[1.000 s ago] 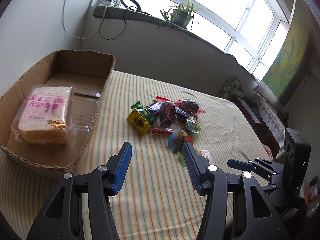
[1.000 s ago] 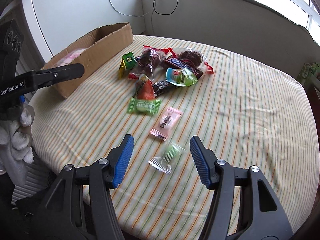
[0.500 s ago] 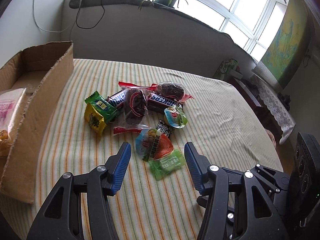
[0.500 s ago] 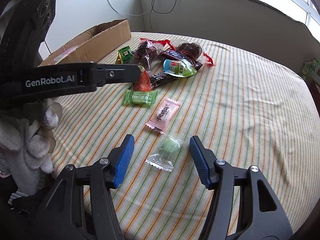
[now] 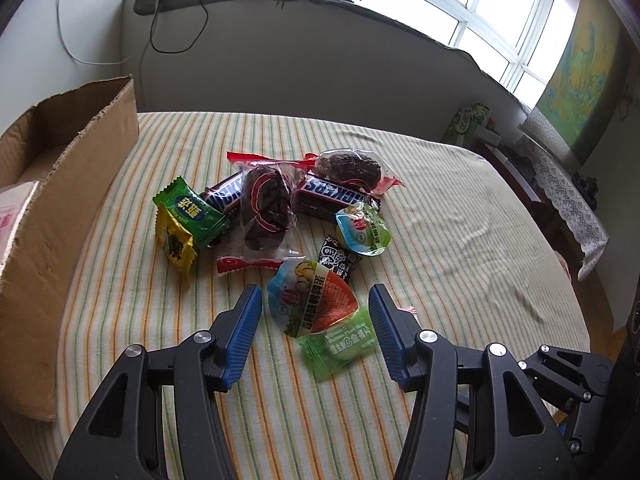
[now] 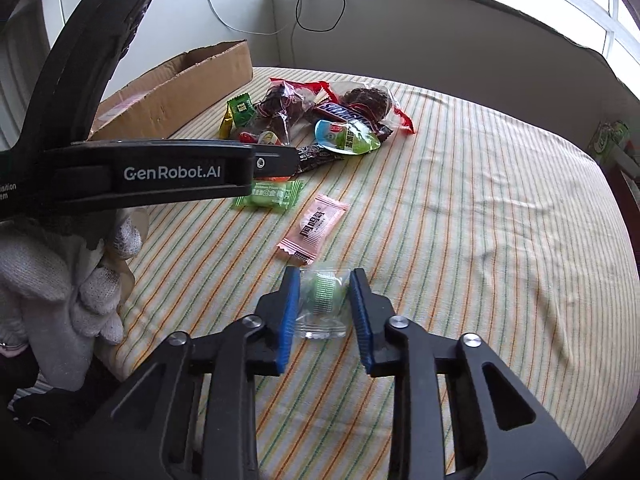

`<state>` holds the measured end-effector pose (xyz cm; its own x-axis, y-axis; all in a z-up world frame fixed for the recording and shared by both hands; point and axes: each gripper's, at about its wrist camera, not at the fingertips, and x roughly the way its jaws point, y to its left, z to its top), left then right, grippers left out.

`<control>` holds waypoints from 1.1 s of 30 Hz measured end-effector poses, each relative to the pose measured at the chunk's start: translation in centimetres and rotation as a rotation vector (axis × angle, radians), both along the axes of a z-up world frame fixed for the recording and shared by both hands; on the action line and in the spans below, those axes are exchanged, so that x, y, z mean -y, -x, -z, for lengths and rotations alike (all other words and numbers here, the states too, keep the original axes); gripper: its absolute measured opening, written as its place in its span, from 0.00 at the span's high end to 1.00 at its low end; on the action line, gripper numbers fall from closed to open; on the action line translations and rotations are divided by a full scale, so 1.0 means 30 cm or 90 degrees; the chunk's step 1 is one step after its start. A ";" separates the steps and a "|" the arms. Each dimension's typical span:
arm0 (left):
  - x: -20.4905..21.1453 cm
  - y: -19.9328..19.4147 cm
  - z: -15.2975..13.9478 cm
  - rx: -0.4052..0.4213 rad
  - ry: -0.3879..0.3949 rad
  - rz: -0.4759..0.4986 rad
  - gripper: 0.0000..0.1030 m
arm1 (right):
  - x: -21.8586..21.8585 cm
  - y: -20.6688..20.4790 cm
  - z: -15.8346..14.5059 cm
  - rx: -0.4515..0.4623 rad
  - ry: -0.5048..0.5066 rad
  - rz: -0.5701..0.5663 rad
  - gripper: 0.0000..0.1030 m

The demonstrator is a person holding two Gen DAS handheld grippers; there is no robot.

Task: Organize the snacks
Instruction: 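Grasp the green-and-orange candy bag with the left tool while right carries sweet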

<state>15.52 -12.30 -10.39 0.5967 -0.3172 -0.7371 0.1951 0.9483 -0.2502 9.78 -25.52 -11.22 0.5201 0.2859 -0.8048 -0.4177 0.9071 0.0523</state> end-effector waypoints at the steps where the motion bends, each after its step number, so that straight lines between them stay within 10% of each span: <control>1: 0.001 -0.001 0.003 -0.002 -0.002 0.001 0.47 | 0.004 0.001 -0.001 0.000 -0.001 -0.002 0.77; 15: 0.003 -0.014 0.014 -0.010 0.004 0.011 0.66 | 0.045 0.000 -0.011 -0.005 -0.029 0.015 0.78; 33: -0.064 0.027 -0.086 0.036 0.038 -0.011 0.66 | 0.043 -0.014 -0.103 0.017 -0.063 0.026 0.78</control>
